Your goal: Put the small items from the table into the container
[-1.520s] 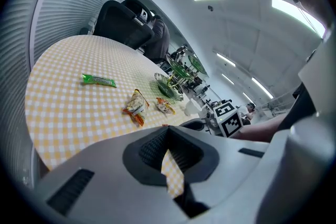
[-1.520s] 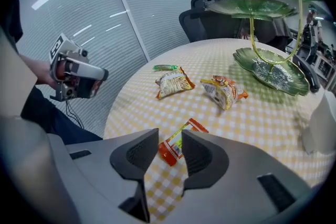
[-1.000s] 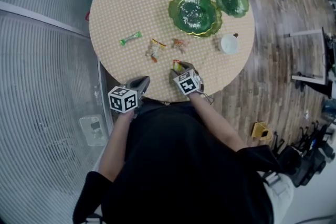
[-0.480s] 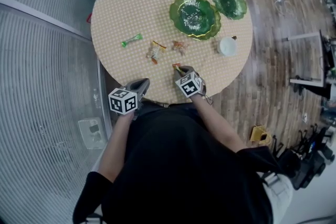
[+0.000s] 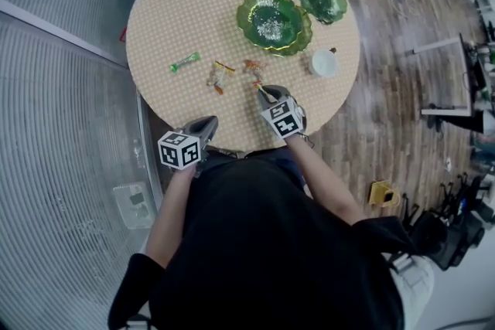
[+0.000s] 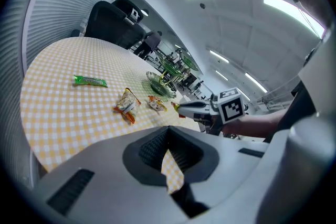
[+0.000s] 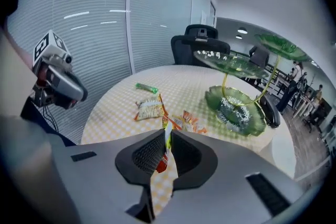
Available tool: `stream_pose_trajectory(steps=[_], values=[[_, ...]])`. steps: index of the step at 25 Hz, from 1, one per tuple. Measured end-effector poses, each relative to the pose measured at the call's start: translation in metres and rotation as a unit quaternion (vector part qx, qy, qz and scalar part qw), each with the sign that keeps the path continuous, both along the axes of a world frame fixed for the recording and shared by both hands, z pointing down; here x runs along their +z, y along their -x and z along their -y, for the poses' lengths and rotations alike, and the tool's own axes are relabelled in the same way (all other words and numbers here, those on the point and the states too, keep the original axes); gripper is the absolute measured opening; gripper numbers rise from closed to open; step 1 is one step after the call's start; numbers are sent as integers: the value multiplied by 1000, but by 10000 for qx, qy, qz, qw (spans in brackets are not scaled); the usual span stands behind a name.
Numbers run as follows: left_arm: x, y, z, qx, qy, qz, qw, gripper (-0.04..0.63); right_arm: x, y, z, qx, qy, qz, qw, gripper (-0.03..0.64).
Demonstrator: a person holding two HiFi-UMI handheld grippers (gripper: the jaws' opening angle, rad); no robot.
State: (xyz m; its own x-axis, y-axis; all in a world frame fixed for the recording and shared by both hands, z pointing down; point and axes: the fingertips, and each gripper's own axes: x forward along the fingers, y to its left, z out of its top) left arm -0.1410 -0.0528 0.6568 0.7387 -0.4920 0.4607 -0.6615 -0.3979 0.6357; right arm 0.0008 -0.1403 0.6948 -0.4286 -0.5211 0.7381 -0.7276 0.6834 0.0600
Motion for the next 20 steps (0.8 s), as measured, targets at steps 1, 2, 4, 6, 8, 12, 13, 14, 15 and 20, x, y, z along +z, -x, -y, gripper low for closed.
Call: stream_pose_trajectory(steps=[1, 2, 4, 6, 8, 12, 13, 14, 15, 20], values=[[0, -2, -1, 24, -9, -4, 10000, 3, -13, -1, 6, 49, -140, 77, 9999, 54], [0, -4, -2, 48, -12, -6, 10000, 2, -26, -2, 13, 93, -288, 150, 9994, 54], [2, -7, -5, 100, -22, 1, 9999, 3, -53, -5, 27, 162, -589, 275, 9978, 54], [1, -9, -7, 130, -50, 8, 9999, 3, -78, -9, 43, 218, -880, 374, 9952, 54], [0, -10, -7, 134, -78, 12, 9999, 3, -101, -12, 60, 291, -1112, 510, 9921, 54], [0, -11, -10, 107, -78, 25, 9999, 3, -128, -18, 88, 389, -1341, 645, 9881, 54], [0, -11, -10, 88, -76, 30, 9999, 3, -130, -19, 95, 378, -1360, 607, 9881, 54], [-1, -10, -11, 64, -78, 33, 9999, 3, -131, -21, 100, 364, -1357, 562, 9885, 54], [-2, -10, -11, 36, -83, 35, 10000, 3, -130, -23, 105, 351, -1339, 518, 9890, 54], [-3, -11, -9, -85, -76, 36, 9999, 3, -128, -29, 123, 274, -1251, 390, 9910, 55]])
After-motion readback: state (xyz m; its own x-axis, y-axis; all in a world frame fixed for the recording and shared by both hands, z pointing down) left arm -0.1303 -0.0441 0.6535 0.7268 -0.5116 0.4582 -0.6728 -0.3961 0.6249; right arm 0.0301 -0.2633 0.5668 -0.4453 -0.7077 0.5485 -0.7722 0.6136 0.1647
